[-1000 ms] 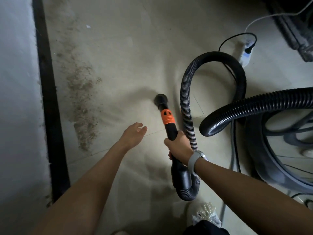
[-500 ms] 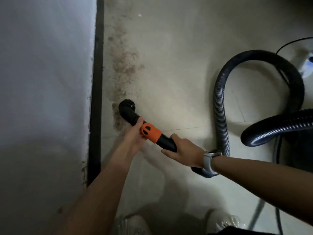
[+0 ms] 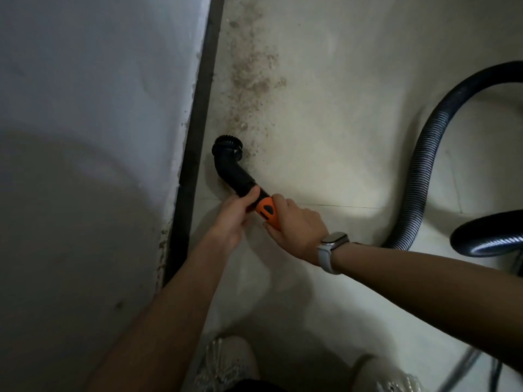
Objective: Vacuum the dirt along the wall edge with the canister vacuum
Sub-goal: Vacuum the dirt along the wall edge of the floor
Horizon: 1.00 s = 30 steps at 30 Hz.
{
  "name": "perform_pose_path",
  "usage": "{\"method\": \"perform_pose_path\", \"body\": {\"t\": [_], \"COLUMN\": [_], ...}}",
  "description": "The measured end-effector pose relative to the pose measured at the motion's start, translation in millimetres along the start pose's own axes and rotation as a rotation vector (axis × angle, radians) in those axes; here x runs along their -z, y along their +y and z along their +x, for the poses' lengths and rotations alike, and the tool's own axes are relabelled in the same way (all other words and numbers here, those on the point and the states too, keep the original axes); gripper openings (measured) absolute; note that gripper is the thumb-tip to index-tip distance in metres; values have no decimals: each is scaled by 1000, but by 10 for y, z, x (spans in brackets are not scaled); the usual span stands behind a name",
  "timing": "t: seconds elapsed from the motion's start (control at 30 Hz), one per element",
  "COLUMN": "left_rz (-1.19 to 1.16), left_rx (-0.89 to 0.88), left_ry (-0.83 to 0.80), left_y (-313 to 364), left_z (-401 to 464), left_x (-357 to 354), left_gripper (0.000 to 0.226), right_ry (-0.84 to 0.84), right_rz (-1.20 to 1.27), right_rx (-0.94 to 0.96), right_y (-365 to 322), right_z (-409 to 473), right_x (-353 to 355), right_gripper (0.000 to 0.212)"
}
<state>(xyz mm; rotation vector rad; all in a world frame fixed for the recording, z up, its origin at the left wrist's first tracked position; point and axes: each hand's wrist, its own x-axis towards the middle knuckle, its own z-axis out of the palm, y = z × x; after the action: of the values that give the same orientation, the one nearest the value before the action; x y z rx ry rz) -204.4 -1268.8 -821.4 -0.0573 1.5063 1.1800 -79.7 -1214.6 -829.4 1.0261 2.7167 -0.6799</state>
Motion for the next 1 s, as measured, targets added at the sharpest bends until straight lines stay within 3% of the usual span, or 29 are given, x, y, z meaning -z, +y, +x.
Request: {"method": "perform_pose_path", "body": {"t": [0.1,0.17,0.2,0.27,0.4,0.5,0.67,0.9,1.0], "left_rz": [222,407,494,708,1106,1234,1287,1377,1360], "left_rx": [-68,-215,-285,-344,-251,-146,-147,-117,-140], "left_ry": [112,312,417,549,451,377,367,339,333], "left_y": [-93,-246,-337,-525,-876,-1000,-1024,-917,-901], "left_z": [-44,-72,-90,-131,-156,-134,-139,-105,-73], "left_x": [132,268,338,449,603,724,778,749,744], "left_gripper": [27,20,22,46,99,117,119,116,113], "right_ry": [-87,-176,-218,-272,-274,-334,-549,-442,-512], "right_rz": [29,50,64,84,124,150,140,473,517], "right_rx": [51,67,67,58,39,89,135,-74,-75], "right_y": [69,155,199,284,425,478,434,443,399], "right_z": [44,64,68,55,-2,-82,-153,338,262], "right_x": [68,149,183,224,309,333,278,584,501], "right_gripper": [38,39,40,42,42,37,26,22,23]}}
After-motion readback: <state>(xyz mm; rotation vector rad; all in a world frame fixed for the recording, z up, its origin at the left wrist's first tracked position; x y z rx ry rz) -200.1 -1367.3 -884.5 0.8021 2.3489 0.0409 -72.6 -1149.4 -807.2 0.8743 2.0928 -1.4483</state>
